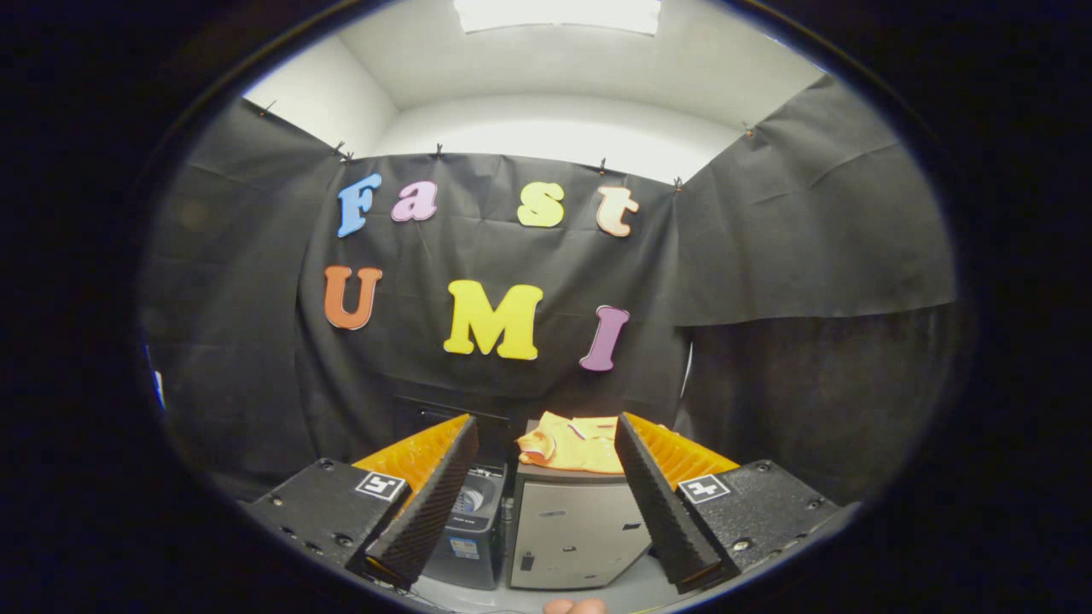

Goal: Put the clothes into the washing machine and then close the washing machine lid.

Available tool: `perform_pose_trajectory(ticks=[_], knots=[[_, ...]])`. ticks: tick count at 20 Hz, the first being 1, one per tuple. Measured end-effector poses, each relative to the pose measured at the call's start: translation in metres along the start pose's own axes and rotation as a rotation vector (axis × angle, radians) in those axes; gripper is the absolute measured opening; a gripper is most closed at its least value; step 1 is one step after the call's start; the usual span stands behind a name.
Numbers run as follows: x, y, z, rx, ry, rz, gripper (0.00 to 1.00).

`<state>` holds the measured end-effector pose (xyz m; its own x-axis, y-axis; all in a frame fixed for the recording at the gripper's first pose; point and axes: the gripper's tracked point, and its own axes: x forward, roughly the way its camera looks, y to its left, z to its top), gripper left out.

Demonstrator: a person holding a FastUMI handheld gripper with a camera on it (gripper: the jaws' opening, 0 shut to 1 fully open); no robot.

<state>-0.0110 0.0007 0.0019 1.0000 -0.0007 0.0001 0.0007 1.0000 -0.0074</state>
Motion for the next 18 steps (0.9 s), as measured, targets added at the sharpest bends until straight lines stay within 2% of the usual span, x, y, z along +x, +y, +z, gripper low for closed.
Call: perform_pose_trajectory(ticks=[12,16,18], knots=[[0.008,0.01,-0.002,0.012,0.0,-0.006,1.0],[0.034,0.009,0.004,-0.036,-0.016,-0.001,1.0],[0.053,-0.01,0.014,-0.044,-0.029,-0.031,1.0]])
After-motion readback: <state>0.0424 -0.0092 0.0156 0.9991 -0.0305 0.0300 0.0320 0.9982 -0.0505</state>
